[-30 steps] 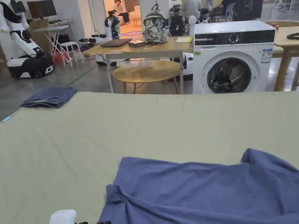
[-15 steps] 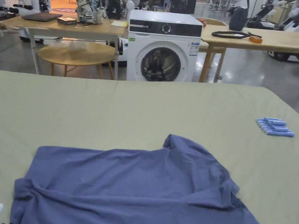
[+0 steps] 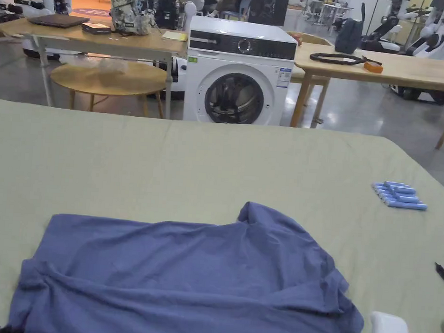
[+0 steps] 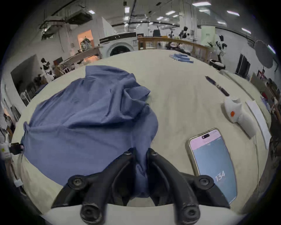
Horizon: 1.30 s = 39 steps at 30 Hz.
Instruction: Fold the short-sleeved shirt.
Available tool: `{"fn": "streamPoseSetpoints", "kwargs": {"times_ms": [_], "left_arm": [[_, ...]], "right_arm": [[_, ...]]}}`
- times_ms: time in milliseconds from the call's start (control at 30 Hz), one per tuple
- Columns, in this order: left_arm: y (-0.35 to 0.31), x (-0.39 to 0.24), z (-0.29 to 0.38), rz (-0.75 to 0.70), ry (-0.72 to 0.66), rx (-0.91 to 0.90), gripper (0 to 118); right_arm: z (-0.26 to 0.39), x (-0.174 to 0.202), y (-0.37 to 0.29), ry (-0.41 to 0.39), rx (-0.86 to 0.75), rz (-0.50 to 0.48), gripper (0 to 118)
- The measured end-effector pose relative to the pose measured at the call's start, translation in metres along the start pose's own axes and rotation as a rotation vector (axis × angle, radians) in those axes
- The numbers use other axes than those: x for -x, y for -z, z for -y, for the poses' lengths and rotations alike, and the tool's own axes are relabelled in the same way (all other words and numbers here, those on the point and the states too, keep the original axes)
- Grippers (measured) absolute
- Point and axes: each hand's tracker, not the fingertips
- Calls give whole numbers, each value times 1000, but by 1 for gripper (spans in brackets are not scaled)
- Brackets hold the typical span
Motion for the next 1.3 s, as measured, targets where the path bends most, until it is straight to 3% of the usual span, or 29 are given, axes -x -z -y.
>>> {"fn": "streamPoseSetpoints", "kwargs": {"times_ms": [67, 167, 367, 567, 667, 700, 767, 800, 900, 1100, 1167, 1233, 1267, 1300], "left_arm": [[-34, 3, -4, 34, -80, -124, 1], [-70, 6, -14, 33, -68, -165, 1], [-122, 3, 14, 38, -28, -160, 1], [-153, 35, 80, 28, -114, -72, 1], [-155, 21, 98, 20, -127, -47, 1], [-151, 31, 107, 36, -141, -55, 10], [-144, 45, 117, 53, -197, -75, 51], [-144, 45, 118, 48, -211, -83, 62], [-158, 43, 109, 34, -219, -154, 61], [-212, -35, 57, 2, -81, -423, 61], [-227, -59, 46, -27, -3, -487, 61], [-236, -75, 37, 15, 43, -502, 57], [-242, -88, 32, 39, 46, -513, 49], [-244, -93, 29, 58, 50, -513, 31]], "right_arm": [[0, 1, -14, 13, -33, 12, 11], [-4, 2, -42, 41, -55, -2, 10], [20, -8, -68, 31, -72, -4, 10], [68, -21, -123, 34, 11, 4, 10], [92, -19, -128, 6, 16, 0, 13], [98, -18, -124, -9, 9, 6, 30], [105, -19, -118, -19, 8, 52, 67], [108, -20, -117, -8, 5, 60, 68], [102, -25, -132, 61, -52, -21, 68], [68, 7, -180, -13, -289, -135, 68], [57, 24, -192, -31, -335, -178, 68], [52, 34, -196, -58, -373, -218, 54], [49, 40, -197, -77, -374, -230, 37], [46, 47, -197, -90, -370, -248, 8]]}}
